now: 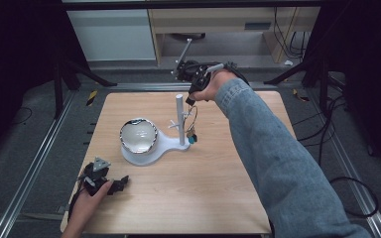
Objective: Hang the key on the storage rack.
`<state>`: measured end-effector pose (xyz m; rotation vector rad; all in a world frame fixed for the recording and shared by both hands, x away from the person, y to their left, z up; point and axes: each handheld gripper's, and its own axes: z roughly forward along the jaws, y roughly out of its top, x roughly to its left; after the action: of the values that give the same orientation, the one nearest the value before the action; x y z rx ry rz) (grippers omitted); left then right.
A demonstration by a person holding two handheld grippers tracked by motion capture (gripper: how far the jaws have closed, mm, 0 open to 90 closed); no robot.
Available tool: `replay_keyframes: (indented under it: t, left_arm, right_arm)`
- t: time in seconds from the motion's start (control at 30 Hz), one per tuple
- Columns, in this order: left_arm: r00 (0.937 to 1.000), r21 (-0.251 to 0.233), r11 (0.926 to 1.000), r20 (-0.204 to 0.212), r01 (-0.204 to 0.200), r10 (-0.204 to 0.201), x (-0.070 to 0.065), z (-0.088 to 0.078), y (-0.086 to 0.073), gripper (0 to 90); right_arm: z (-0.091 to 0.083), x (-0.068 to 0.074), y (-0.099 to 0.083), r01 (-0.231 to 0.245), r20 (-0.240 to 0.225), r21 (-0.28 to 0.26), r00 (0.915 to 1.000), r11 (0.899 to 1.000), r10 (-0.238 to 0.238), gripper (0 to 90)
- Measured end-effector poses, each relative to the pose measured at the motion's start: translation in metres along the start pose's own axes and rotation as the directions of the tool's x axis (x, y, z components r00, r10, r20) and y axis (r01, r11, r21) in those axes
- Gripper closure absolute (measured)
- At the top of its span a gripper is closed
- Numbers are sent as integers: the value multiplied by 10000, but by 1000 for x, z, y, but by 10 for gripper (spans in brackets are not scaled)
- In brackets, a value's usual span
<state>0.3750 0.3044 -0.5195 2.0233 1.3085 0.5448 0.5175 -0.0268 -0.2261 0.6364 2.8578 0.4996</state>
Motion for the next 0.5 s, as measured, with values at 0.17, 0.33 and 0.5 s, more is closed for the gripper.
replay_keyframes:
  t: [0.17,0.33,0.5]
  left_arm:
    - [10000,-1,10000,0,3,-3,0,0,0,0]
    - [10000,-2,10000,0,1,-1,0,0,0,0]
    - [10000,1,10000,1,-1,1,0,0,0,0]
  right_arm:
    - [6,-4,-4,-178,-150,-129,9997,9998,176,885]
    - [11,-6,-5,-324,-217,-184,9993,9993,320,883]
    - [17,-11,-6,-477,-310,-263,9984,9985,469,884]
